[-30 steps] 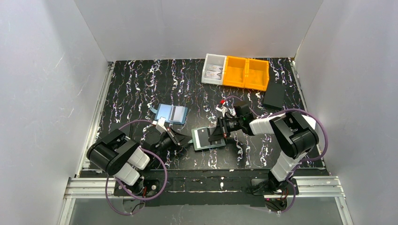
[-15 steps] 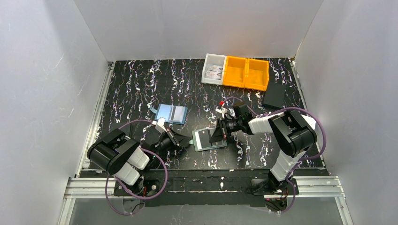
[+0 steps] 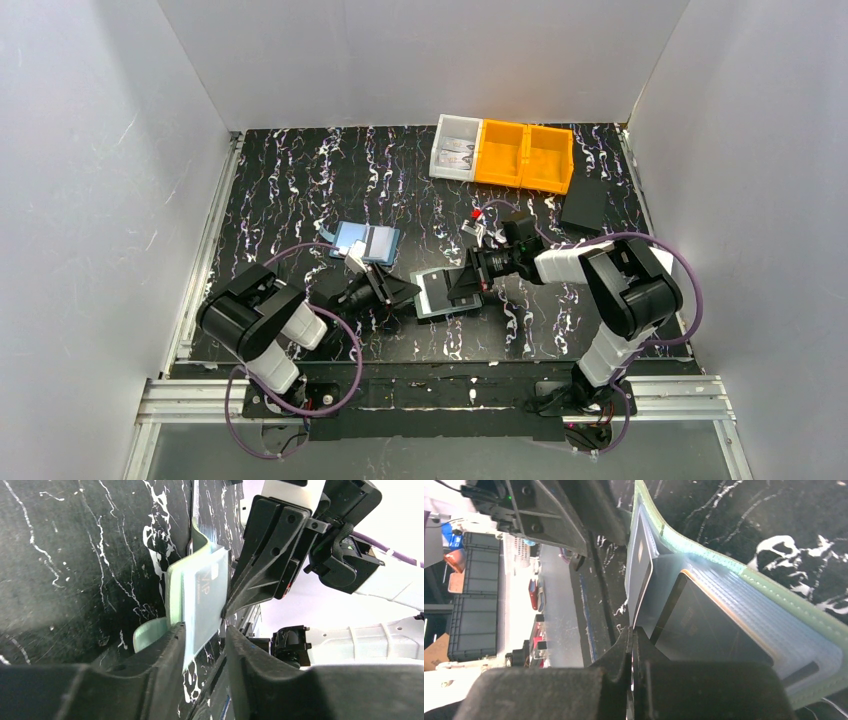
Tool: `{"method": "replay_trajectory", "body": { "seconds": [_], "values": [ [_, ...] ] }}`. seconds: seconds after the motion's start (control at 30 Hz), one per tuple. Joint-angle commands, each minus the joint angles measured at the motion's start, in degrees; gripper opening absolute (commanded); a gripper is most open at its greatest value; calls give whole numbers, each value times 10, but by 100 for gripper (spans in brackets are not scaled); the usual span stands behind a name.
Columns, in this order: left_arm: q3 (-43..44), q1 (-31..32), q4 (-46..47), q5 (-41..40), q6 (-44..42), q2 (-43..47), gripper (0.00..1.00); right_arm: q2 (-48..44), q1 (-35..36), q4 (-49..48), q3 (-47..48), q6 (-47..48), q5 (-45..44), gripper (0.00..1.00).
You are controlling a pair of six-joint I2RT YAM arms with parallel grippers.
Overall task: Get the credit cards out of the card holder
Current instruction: Remove the credit card from the card holder.
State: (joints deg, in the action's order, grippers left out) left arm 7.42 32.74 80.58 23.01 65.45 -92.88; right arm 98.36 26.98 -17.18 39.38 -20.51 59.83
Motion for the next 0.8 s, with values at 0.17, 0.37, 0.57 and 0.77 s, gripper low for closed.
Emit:
{"method": "replay_trajectory", "body": {
  "seconds": [0.17, 0.37, 0.57, 0.77],
  "values": [
    [50, 24, 5, 23, -2, -52, 43, -37, -1, -87, -4, -44, 64, 1],
    [58, 25, 6, 27, 2, -62, 41, -38, -1, -92, -4, -51, 65, 1],
    [40, 25, 7, 12, 4, -41, 41, -37, -1, -72, 0, -38, 47, 1],
    [10, 25, 6, 3, 11, 11, 44, -28, -2, -44, 7, -19, 30, 1]
  ]
}}
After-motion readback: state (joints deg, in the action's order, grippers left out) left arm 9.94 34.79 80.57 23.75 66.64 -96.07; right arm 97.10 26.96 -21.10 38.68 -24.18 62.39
